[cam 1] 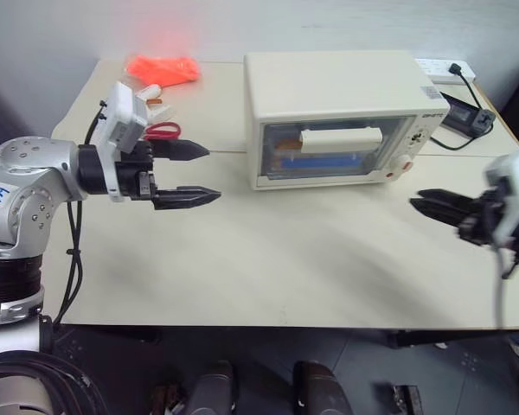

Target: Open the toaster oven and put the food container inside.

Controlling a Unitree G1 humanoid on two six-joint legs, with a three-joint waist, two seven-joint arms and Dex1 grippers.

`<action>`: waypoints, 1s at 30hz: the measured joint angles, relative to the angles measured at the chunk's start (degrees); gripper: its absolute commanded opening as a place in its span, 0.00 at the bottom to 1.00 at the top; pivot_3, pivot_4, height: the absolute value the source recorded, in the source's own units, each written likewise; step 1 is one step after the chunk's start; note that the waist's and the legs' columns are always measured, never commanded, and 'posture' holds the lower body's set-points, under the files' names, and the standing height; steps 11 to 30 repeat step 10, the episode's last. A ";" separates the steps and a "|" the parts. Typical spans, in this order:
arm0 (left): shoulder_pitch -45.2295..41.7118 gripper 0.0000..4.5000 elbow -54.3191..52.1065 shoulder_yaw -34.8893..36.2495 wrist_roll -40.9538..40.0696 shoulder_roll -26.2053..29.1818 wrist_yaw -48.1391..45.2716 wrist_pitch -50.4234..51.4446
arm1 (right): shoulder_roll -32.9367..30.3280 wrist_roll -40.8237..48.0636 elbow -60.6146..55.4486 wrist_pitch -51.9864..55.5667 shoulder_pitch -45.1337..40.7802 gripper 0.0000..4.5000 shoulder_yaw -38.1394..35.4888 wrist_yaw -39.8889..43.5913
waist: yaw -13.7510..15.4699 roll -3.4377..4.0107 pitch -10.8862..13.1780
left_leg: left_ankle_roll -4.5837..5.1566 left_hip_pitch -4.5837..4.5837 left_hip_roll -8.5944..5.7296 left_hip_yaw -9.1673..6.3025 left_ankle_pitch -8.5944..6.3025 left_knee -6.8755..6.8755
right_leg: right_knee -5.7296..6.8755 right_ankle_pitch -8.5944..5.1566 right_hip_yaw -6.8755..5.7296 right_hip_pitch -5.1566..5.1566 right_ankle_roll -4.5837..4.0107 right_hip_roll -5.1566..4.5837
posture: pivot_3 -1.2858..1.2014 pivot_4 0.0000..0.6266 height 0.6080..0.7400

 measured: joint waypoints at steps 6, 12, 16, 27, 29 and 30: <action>0.11 1.00 3.46 0.25 1.73 3.55 -3.02 -3.47 | -11.08 0.74 8.02 -0.40 3.74 0.53 -6.12 15.72 | -0.42 0.00 0.00 | -0.01 0.03 0.12 0.10 0.00 -0.04 | 0.00 0.00 0.05 -0.04 0.00 0.03 | 0.52 0.24 1.00; -0.76 1.00 6.41 0.48 1.93 4.42 -4.89 -4.72 | -13.23 -0.99 14.79 -2.45 1.27 0.53 -6.08 17.83 | -0.37 0.00 0.00 | -0.01 0.01 0.24 0.13 0.01 0.00 | 0.00 0.00 0.07 -0.04 0.01 -0.02 | 0.52 0.24 1.00; -0.76 1.00 6.41 0.48 1.93 4.42 -4.89 -4.72 | -13.23 -0.99 14.79 -2.45 1.27 0.53 -6.08 17.83 | -0.37 0.00 0.00 | -0.01 0.01 0.24 0.13 0.01 0.00 | 0.00 0.00 0.07 -0.04 0.01 -0.02 | 0.52 0.24 1.00; -0.76 1.00 6.41 0.48 1.93 4.42 -4.89 -4.72 | -13.23 -0.99 14.79 -2.45 1.27 0.53 -6.08 17.83 | -0.37 0.00 0.00 | -0.01 0.01 0.24 0.13 0.01 0.00 | 0.00 0.00 0.07 -0.04 0.01 -0.02 | 0.52 0.24 1.00; -0.76 1.00 6.41 0.48 1.93 4.42 -4.89 -4.72 | -13.23 -0.99 14.79 -2.45 1.27 0.53 -6.08 17.83 | -0.37 0.00 0.00 | -0.01 0.01 0.24 0.13 0.01 0.00 | 0.00 0.00 0.07 -0.04 0.01 -0.02 | 0.52 0.24 1.00; -0.76 1.00 6.41 0.48 1.93 4.42 -4.89 -4.72 | -13.23 -0.99 14.79 -2.45 1.27 0.53 -6.08 17.83 | -0.37 0.00 0.00 | -0.01 0.01 0.24 0.13 0.01 0.00 | 0.00 0.00 0.07 -0.04 0.01 -0.02 | 0.52 0.24 1.00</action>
